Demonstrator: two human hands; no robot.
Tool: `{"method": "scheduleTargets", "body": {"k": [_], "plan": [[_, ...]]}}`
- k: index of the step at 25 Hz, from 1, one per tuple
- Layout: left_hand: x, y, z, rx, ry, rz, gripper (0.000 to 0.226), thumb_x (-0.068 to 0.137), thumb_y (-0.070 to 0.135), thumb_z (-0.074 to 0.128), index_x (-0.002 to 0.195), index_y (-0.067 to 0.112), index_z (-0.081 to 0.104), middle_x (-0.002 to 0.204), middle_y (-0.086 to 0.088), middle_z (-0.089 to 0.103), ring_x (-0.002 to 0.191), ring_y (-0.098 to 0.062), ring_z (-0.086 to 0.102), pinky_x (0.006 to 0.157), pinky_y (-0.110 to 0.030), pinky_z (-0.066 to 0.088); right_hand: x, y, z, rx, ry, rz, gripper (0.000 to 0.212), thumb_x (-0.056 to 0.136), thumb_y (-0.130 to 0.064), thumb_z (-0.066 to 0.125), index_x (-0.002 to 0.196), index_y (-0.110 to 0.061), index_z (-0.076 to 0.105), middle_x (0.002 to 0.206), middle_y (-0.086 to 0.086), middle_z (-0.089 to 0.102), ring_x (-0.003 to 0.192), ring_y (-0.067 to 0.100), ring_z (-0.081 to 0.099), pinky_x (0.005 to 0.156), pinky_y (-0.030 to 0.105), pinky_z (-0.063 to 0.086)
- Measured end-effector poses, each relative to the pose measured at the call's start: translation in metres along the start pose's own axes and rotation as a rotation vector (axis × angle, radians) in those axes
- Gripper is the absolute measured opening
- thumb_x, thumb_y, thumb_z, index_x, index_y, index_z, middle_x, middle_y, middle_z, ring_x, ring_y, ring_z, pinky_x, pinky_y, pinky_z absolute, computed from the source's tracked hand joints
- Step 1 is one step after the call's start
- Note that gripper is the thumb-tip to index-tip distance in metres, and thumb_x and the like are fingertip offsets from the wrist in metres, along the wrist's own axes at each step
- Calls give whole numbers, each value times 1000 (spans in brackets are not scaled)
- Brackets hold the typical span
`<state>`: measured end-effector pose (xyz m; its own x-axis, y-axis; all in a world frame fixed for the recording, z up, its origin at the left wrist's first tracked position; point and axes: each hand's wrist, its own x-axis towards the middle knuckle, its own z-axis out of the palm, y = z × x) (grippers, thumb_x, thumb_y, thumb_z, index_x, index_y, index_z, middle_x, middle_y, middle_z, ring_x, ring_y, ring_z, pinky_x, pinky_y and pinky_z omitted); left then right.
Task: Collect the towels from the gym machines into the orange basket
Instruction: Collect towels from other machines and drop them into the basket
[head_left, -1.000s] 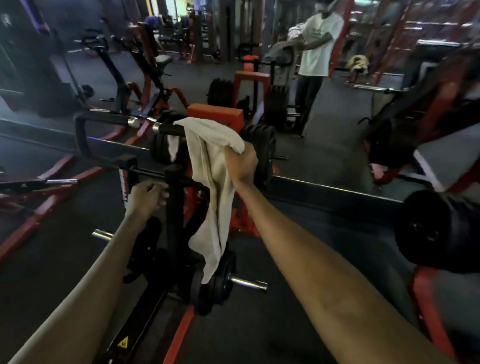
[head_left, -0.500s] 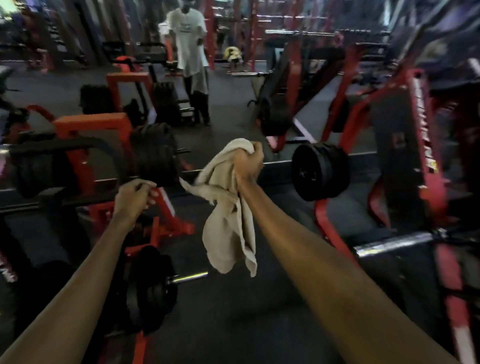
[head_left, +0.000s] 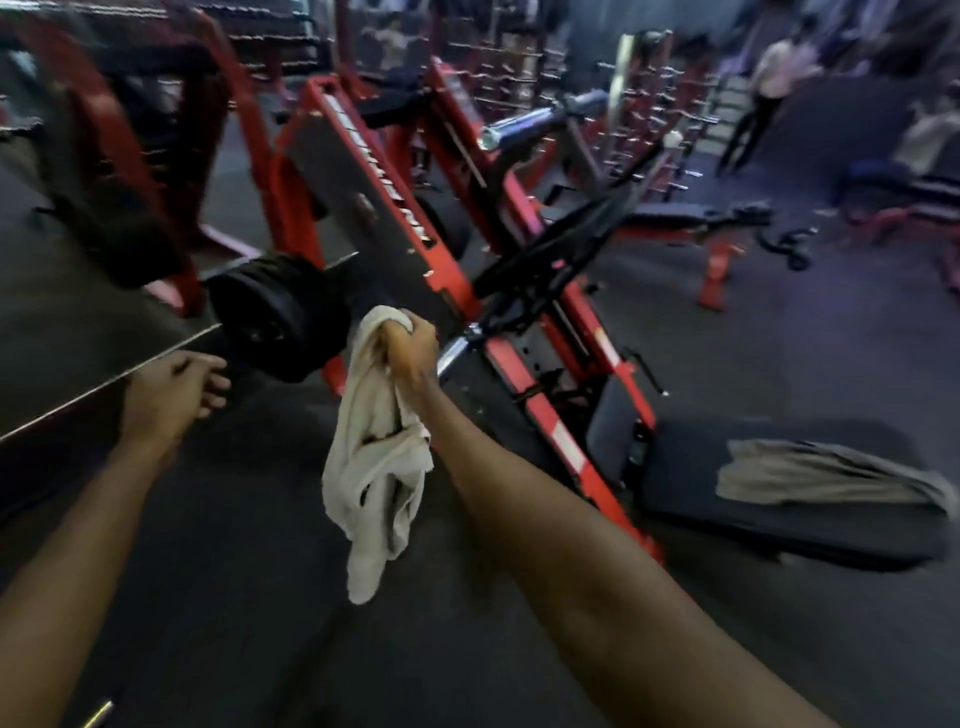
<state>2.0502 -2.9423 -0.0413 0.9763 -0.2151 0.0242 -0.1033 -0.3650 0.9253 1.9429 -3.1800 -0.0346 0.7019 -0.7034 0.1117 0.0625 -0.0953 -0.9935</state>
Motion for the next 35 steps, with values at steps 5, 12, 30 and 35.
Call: {"method": "scheduleTargets", "body": {"k": [5,12,30,35], "plan": [[-16,63,142,-22,-201,111,20,99,16,47,98,16,68,78,-5,67,42,1,58,46,-18,43,20,5,-139,-84,188,1,24,68,-30,50,74,-20,71,72,-4,69,73,15,63,76,46,55],[-58,134,328,-64,-434,167,23,99,10,48,86,15,67,56,4,66,37,1,56,38,-12,38,14,13,-338,-187,463,-4,18,71,-23,50,59,-30,63,60,-14,59,64,9,53,69,36,50],[-224,287,823,-53,-1190,355,20,93,16,55,78,21,68,68,-3,67,49,-15,57,46,-22,41,-40,75,-761,-283,1344,266,18,78,-26,53,75,-19,70,76,-5,67,75,17,62,75,40,53],[-305,295,950,42,-1258,447,11,94,27,58,88,26,68,81,0,70,68,-21,65,59,-33,54,-69,102,-867,-222,1514,340,15,83,-19,54,76,-16,66,70,-5,61,68,15,56,71,39,50]]}}
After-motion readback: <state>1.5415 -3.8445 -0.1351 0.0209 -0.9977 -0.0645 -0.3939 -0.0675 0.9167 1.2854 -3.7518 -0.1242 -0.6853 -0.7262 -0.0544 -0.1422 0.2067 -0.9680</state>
